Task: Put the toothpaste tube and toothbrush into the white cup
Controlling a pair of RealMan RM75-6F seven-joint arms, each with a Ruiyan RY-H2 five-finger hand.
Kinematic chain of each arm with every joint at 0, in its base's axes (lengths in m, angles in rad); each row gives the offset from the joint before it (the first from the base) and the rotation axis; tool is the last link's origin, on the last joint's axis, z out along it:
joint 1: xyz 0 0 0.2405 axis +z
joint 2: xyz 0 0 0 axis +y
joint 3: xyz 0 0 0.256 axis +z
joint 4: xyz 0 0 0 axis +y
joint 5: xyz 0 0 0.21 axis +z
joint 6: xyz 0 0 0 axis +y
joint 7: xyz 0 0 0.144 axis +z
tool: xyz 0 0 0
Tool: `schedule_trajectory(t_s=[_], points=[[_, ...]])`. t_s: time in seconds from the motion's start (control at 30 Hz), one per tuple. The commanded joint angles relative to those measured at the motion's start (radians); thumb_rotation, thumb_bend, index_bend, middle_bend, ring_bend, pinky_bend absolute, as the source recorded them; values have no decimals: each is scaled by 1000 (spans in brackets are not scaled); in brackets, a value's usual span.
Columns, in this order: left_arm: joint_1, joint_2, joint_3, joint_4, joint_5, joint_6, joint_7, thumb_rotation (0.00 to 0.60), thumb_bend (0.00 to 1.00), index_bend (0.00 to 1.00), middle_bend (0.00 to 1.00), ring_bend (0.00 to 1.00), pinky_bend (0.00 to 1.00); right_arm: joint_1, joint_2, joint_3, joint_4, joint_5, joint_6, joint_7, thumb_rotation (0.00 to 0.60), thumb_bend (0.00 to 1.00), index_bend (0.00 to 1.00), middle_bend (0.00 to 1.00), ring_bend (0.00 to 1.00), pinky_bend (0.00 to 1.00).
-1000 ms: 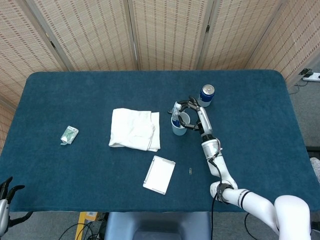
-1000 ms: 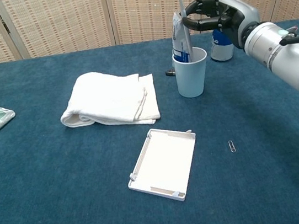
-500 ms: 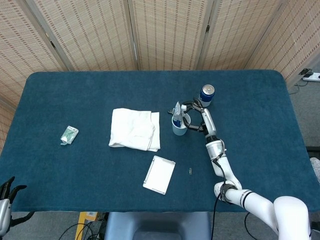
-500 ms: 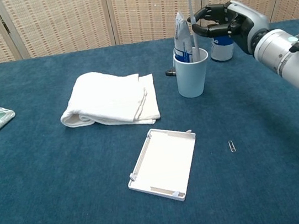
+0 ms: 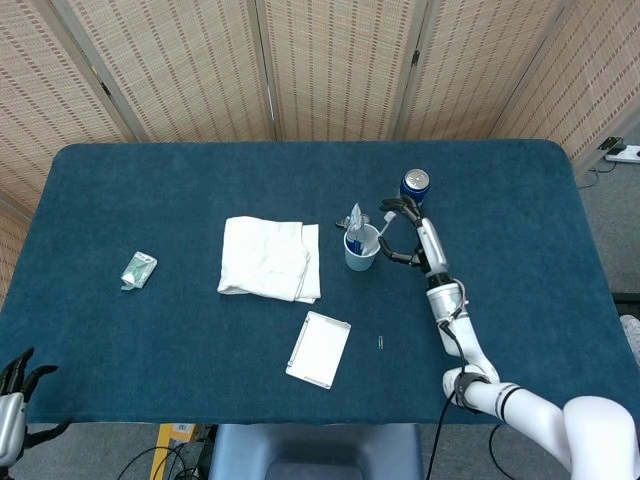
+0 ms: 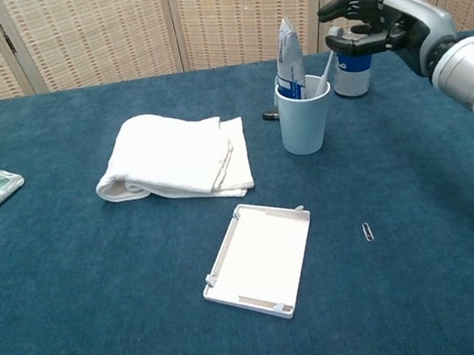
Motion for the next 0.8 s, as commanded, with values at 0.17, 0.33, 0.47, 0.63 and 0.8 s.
schedule_trajectory(t_s=[0.17,0.33,0.47,0.63,0.8], points=[[-23,-13,-10,-4,12,-12,17,600,135,282,54,23,147,-132,186,-78,-261,24,95,-409,600,474,299,251,4,38],[-39,-29,-28,1,38,12,27,600,135,280,54,23,147,-216,347,-141,-471,43,113,-593,600,469,299,263,30,46],[-50,-29,-33,-12,47,15,49,600,135,280,54,23,147,-283,456,-202,-565,2,164,-678,600,455,299,263,38,67],[-61,-40,-44,-36,52,23,82,600,135,279,54,23,147,-381,528,-272,-600,-60,275,-744,600,447,299,263,52,122],[-69,-51,-61,-66,59,49,123,600,135,279,54,23,147,-466,576,-320,-624,-114,366,-711,600,435,299,267,60,125]])
